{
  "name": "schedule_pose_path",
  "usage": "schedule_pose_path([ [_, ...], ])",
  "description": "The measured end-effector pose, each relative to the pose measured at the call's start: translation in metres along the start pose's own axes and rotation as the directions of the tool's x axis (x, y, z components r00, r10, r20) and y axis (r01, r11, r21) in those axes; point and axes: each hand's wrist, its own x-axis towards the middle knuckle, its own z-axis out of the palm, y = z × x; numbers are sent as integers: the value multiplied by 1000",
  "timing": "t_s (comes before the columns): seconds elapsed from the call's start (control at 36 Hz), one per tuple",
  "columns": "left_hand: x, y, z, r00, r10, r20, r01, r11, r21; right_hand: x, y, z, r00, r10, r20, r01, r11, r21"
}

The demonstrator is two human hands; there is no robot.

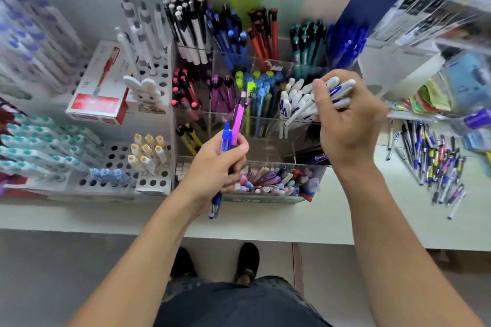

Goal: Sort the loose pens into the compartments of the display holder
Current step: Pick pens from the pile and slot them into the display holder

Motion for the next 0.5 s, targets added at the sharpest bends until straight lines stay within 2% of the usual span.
schedule_pose_path([
  [0.08, 4, -2, 10, 1000, 7, -8, -7, 997, 72, -1, 2, 3, 997, -35, 75, 33, 999, 28],
  [0.22, 14, 2, 30, 998, 58, -4, -57, 991, 122, -2, 2, -6, 995, -19, -101, 26, 998, 65],
  [0.42, 40, 7, 60, 999, 51, -15, -49, 993, 108, 2, 10, -7, 985, -23, -172, 32, 998, 51],
  [0.5, 43, 7, 63, 999, 48, -11, -48, 997, 63, 1, 13, -2, 994, -68, -90, 69, 998, 7],
])
